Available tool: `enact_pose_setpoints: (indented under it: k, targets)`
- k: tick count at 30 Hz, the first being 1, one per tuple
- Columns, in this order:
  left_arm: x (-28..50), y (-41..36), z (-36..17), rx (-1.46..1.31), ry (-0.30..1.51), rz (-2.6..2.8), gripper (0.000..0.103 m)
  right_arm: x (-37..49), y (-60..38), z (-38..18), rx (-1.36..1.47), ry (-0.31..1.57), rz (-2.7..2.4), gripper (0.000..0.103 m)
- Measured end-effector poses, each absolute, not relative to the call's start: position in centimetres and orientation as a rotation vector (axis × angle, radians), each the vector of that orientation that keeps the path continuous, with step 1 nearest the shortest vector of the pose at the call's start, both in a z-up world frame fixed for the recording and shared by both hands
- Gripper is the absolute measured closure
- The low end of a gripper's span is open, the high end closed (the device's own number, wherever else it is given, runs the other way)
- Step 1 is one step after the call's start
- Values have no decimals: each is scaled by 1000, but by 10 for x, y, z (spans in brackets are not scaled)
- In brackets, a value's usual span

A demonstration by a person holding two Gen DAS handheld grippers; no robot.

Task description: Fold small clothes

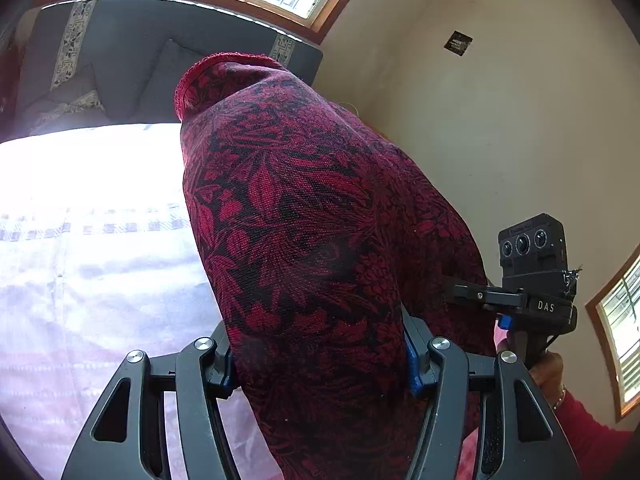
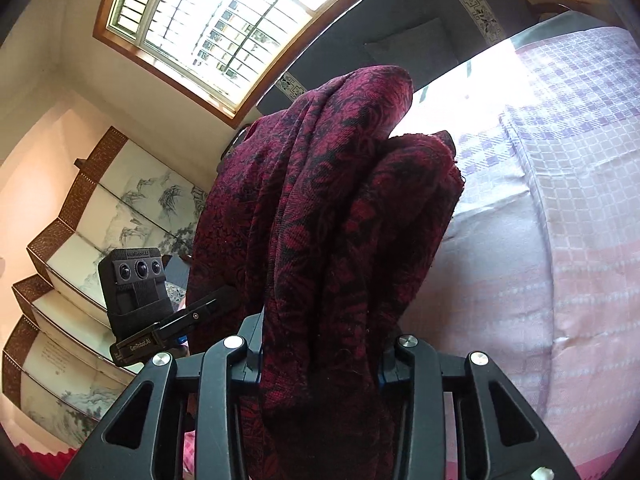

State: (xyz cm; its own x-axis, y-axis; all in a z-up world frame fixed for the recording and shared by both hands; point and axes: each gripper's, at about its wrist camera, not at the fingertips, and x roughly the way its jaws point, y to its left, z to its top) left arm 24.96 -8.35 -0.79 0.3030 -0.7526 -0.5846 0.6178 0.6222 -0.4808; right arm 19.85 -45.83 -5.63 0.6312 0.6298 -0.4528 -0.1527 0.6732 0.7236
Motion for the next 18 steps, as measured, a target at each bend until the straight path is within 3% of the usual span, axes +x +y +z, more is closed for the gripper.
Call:
enact_pose_setpoints:
  k: [18]
  targets:
    - [117, 32, 33, -117, 770, -706, 42, 118, -340, -39, 702, 755, 645, 68]
